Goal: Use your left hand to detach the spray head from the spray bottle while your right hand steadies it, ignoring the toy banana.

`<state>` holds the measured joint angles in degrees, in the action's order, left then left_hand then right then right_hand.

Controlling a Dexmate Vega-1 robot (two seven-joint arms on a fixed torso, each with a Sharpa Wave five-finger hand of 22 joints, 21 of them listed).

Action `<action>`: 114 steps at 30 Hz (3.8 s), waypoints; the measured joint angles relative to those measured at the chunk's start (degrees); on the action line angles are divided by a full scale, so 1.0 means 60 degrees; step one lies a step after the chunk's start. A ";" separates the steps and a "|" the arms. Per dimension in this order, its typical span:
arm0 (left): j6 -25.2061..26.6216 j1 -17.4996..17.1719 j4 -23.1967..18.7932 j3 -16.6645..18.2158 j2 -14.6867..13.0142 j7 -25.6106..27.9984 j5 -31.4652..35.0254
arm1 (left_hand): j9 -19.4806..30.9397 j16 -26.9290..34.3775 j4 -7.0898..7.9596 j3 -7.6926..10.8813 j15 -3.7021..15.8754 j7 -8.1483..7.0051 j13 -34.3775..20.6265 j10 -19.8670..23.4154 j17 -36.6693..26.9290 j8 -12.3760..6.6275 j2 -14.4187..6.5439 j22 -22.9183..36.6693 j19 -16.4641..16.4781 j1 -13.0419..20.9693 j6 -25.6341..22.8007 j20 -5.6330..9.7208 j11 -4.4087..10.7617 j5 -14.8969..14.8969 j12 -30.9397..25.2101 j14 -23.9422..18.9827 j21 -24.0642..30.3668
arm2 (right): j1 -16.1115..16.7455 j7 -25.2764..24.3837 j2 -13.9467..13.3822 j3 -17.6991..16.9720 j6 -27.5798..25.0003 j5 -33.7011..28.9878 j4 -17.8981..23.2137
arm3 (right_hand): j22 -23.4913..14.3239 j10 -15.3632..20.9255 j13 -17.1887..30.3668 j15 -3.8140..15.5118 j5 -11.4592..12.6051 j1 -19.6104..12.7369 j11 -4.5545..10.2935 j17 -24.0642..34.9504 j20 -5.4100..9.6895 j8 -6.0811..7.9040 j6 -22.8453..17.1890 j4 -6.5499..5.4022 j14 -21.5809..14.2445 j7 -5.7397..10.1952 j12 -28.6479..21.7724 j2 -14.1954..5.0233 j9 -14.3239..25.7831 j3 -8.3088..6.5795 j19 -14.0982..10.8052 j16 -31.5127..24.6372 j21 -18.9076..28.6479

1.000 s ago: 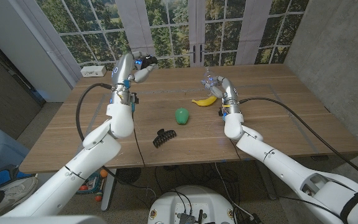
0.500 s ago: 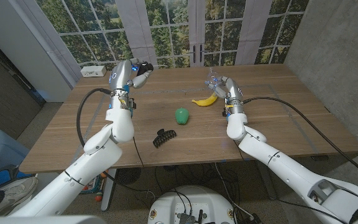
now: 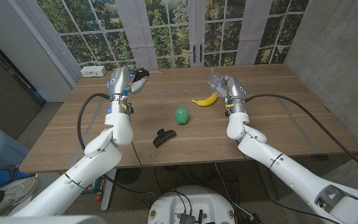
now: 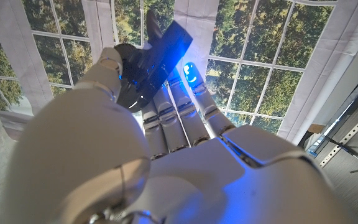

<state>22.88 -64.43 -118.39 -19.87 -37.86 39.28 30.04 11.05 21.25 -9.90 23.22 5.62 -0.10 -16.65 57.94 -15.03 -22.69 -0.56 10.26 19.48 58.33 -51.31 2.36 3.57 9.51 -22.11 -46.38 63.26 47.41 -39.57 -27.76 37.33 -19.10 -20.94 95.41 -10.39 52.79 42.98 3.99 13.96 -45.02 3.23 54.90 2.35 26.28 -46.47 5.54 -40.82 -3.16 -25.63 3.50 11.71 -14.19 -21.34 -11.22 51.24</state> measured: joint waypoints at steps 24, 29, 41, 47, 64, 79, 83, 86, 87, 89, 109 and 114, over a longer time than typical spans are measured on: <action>0.0478 0.0215 0.0842 -0.0610 -0.0295 0.0361 0.0318 | 0.0000 0.0000 -0.0028 -0.0051 0.0016 0.0066 0.0082 -0.0001 0.0023 0.0003 0.0092 0.0000 0.0088 0.0164 -0.0067 -0.0016 0.0002 -0.0005 0.0099 -0.0086 0.0052 | -0.0251 0.2221 -0.0620 0.0788 -0.4663 -0.0666 0.2119 | 0.0044 0.0000 -0.0265 -0.0066 -0.0074 0.0000 0.0000 -0.0397 0.0002 -0.0038 0.0000 0.0091 0.0513 0.0000 0.0423 0.0000 -0.0044 -0.0091 0.0204 -0.0003 -0.0214; 0.0524 0.0236 0.0989 -0.0739 -0.0329 0.0382 0.0342 | 0.0000 0.0000 -0.0028 -0.0052 0.0001 0.0066 0.0127 -0.0001 0.0023 0.0005 0.0093 0.0000 0.0087 0.0165 -0.0067 -0.0016 0.0003 0.0042 0.0100 -0.0102 0.0052 | -0.0349 0.2633 -0.0664 0.0899 -0.5481 -0.0674 0.2215 | 0.0044 0.0000 -0.0310 -0.0104 -0.0075 0.0000 0.0000 -0.0482 -0.0017 -0.0063 0.0000 0.0130 0.0579 0.0000 0.0507 -0.0001 -0.0044 -0.0131 0.0290 -0.0003 -0.0221; 0.0597 0.0272 0.1426 -0.1043 -0.0322 0.0478 0.0358 | 0.0000 0.0000 -0.0027 -0.0054 0.0001 0.0066 0.0197 0.0035 0.0022 0.0033 0.0118 0.0000 0.0120 0.0190 -0.0067 0.0017 0.0039 0.0041 0.0185 -0.0102 0.0052 | -0.0749 0.3400 -0.0778 0.1360 -0.7213 -0.0537 0.2445 | 0.0043 0.0000 -0.0371 -0.0119 -0.0148 0.0000 0.0000 -0.0577 0.0017 -0.0087 0.0000 0.0198 0.0698 -0.0001 0.0671 0.0000 -0.0043 -0.0198 0.0323 -0.0004 -0.0295; 0.0594 0.0292 0.1619 -0.1176 -0.0296 0.0731 0.0327 | 0.0000 0.0000 -0.0026 -0.0055 0.0001 0.0065 0.0220 0.0035 0.0022 0.0059 0.0130 -0.0001 0.0120 0.0202 -0.0067 0.0017 0.0039 0.0040 0.0192 -0.0102 0.0051 | -0.1608 0.3641 -0.0919 0.2290 -0.7910 -0.0350 0.2530 | 0.0043 0.0000 -0.0397 -0.0119 -0.0149 0.0000 0.0000 -0.0621 -0.0017 -0.0112 0.0000 0.0210 0.0697 -0.0001 0.0706 0.0000 -0.0042 -0.0210 0.0356 -0.0042 -0.0349; 0.0458 0.0477 0.2224 -0.1533 -0.0252 0.0890 0.0149 | 0.0000 0.0000 -0.0030 -0.0154 0.0086 0.0188 0.0471 0.0203 0.0068 0.0168 0.0218 0.0000 0.0279 0.0291 -0.0224 0.0038 0.0009 0.0039 0.0293 -0.0393 0.0088 | -0.2642 0.3885 -0.1072 0.3348 -0.9210 0.0470 0.2356 | 0.0090 0.0000 -0.0441 -0.0102 -0.0184 0.0000 0.0000 -0.0708 0.0002 -0.0149 0.0000 0.0287 0.0784 -0.0001 0.0848 0.0000 -0.0088 -0.0288 0.0442 -0.0042 -0.0455; 0.1094 0.0753 0.2329 -0.1939 -0.0473 0.0170 0.0214 | 0.0002 -0.0311 0.0003 -0.0345 0.0017 -0.0004 0.0663 0.0108 0.0268 0.0572 0.0217 -0.0017 0.0128 0.0591 -0.0355 -0.0001 0.0236 0.0081 0.0607 -0.0140 0.0046 | -0.3391 0.4065 -0.1131 0.4177 -0.9913 0.1003 0.2021 | 0.0088 0.0000 -0.0530 -0.0102 -0.0262 0.0000 0.0000 -0.0754 0.0002 -0.0188 0.0000 0.0355 0.0783 0.0000 0.0955 0.0000 -0.0087 -0.0356 0.0441 -0.0117 -0.0525; 0.1380 0.0802 0.2232 -0.2015 -0.0565 -0.0124 0.0229 | 0.0007 -0.0593 0.0091 -0.0571 -0.0068 -0.0545 0.0721 -0.0185 0.0374 0.0977 -0.0019 -0.0023 0.0006 0.0933 -0.0343 0.0014 0.0572 0.0082 0.0888 0.0187 -0.0112 | -0.3426 0.4499 -0.1001 0.4299 -0.9993 0.0493 0.1805 | 0.0087 0.0000 -0.0510 -0.0102 -0.0295 0.0000 0.0000 -0.0753 0.0039 -0.0246 0.0000 0.0355 0.0782 -0.0001 0.0955 0.0000 -0.0087 -0.0355 0.0478 -0.0188 -0.0561; 0.1550 0.0823 0.2134 -0.2056 -0.0638 -0.0293 0.0229 | 0.0131 -0.0835 0.0147 -0.0792 -0.0137 -0.0949 0.0797 -0.0517 0.0443 0.1409 -0.0208 -0.0023 -0.0071 0.0996 -0.0134 -0.0001 0.0934 0.0082 0.1271 0.0529 -0.0281 | -0.3404 0.4975 -0.0865 0.4328 -1.0031 -0.0138 0.1626 | 0.0087 0.0000 -0.0502 -0.0102 -0.0296 0.0000 0.0000 -0.0753 0.0054 -0.0302 -0.0001 0.0394 0.0782 0.0000 0.0991 0.0000 -0.0087 -0.0394 0.0493 -0.0188 -0.0561; 0.1568 0.0825 0.2125 -0.2059 -0.0644 -0.0308 0.0229 | 0.0134 -0.0937 0.0164 -0.0872 -0.0160 -0.0994 0.0833 -0.0654 0.0462 0.1567 -0.0299 -0.0023 -0.0143 0.0894 0.0082 0.0003 0.1079 0.0082 0.1419 0.0688 -0.0350 | -0.3395 0.5034 -0.0842 0.4331 -1.0035 -0.0221 0.1594 | 0.0087 0.0000 -0.0502 -0.0102 -0.0333 0.0000 0.0000 -0.0753 0.0049 -0.0347 0.0000 0.0394 0.0782 0.0000 0.0991 0.0000 -0.0087 -0.0394 0.0498 -0.0188 -0.0572; 0.1698 0.0833 0.2043 -0.2074 -0.0696 -0.0460 0.0216 | 0.0071 -0.1182 0.0235 -0.1082 -0.0255 -0.1075 0.0860 -0.0912 0.0507 0.1840 -0.0238 -0.0023 -0.0286 0.0403 0.0558 -0.0003 0.1448 0.0086 0.1688 0.1117 -0.0526 | -0.3341 0.5438 -0.0720 0.4341 -1.0069 -0.0776 0.1415 | 0.0087 0.0000 -0.0470 -0.0082 -0.0380 0.0000 0.0000 -0.0753 -0.0016 -0.0495 0.0000 0.0394 0.0813 0.0000 0.1066 0.0000 -0.0087 -0.0394 0.0563 -0.0258 -0.0621; 0.2154 0.0836 0.1410 -0.1985 -0.1047 -0.0993 -0.0080 | -0.0112 -0.1805 0.0556 -0.2320 -0.0559 -0.1602 0.1001 -0.7770 0.0731 0.2127 0.0941 -0.0040 -0.2189 -0.2752 0.6539 -0.0989 0.0513 0.0328 0.2030 0.5626 -0.2751 | -0.3077 0.8634 -0.0050 0.4214 -1.0136 -0.4402 0.0442 | 0.0063 -0.4334 -0.0770 -0.0243 -0.0119 -0.0018 0.0416 -0.1133 -0.0773 -0.2616 0.3683 0.0196 0.3140 0.1283 0.2514 -0.1127 0.0028 0.0555 0.1319 -0.0035 -0.1553; 0.2016 0.0793 0.1342 -0.1922 -0.1073 -0.0981 -0.0224 | -0.0111 -0.1805 0.0656 -0.2419 -0.0562 -0.1644 0.1001 -0.8276 0.0703 0.2127 0.0899 -0.0040 -0.2411 -0.3165 0.7193 -0.1112 0.0398 0.0328 0.2030 0.6104 -0.3021 | -0.3025 0.8847 -0.0049 0.4081 -1.0137 -0.4523 0.0493 | 0.0064 -0.6211 -0.1184 -0.0272 0.0242 0.1216 -0.0102 -0.1560 -0.1181 -0.2652 0.5527 -0.0180 0.4276 0.0700 0.2580 -0.0621 0.0000 0.1238 0.1726 -0.0001 -0.2107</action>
<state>34.97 -59.67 -110.34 -31.40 -44.30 33.39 28.69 10.38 10.41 -5.96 8.71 2.25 -9.97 -10.65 8.28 -10.81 -9.93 4.84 10.02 5.01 39.34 -8.16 -4.31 5.96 11.48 -9.92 -9.76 45.14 29.26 13.51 -28.06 61.81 -79.92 -48.08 98.37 -10.01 15.52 35.88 2.35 15.41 -37.72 2.62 45.54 -4.74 10.36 -13.31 4.46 -15.16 1.04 -10.15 -0.22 11.71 -6.77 -10.99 -11.23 38.60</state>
